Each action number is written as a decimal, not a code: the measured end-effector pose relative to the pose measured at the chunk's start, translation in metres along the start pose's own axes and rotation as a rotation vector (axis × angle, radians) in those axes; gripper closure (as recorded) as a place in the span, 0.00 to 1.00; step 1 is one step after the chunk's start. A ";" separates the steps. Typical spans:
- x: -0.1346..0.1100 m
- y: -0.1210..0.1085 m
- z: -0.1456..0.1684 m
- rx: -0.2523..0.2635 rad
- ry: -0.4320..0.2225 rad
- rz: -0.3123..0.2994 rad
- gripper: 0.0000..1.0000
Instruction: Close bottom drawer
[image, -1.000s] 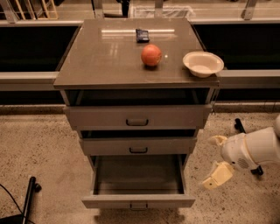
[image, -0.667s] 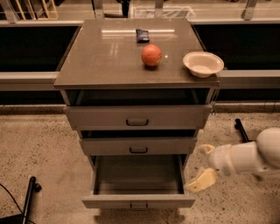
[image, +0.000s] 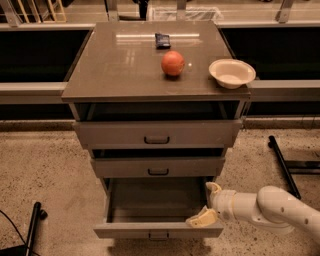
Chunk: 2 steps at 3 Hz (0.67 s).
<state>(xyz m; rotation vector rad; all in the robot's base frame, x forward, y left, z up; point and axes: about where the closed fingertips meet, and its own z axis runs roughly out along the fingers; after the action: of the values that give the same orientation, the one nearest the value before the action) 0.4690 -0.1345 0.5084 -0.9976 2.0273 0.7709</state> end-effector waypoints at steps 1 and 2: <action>0.018 -0.007 0.017 0.025 -0.010 0.029 0.00; 0.020 -0.009 0.023 0.020 0.002 0.035 0.00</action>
Offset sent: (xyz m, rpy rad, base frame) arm 0.0127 0.0048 -0.0448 -0.0086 0.0361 -0.0529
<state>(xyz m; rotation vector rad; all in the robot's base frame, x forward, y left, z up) 0.4758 -0.1295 0.4775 -0.9543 2.0547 0.7663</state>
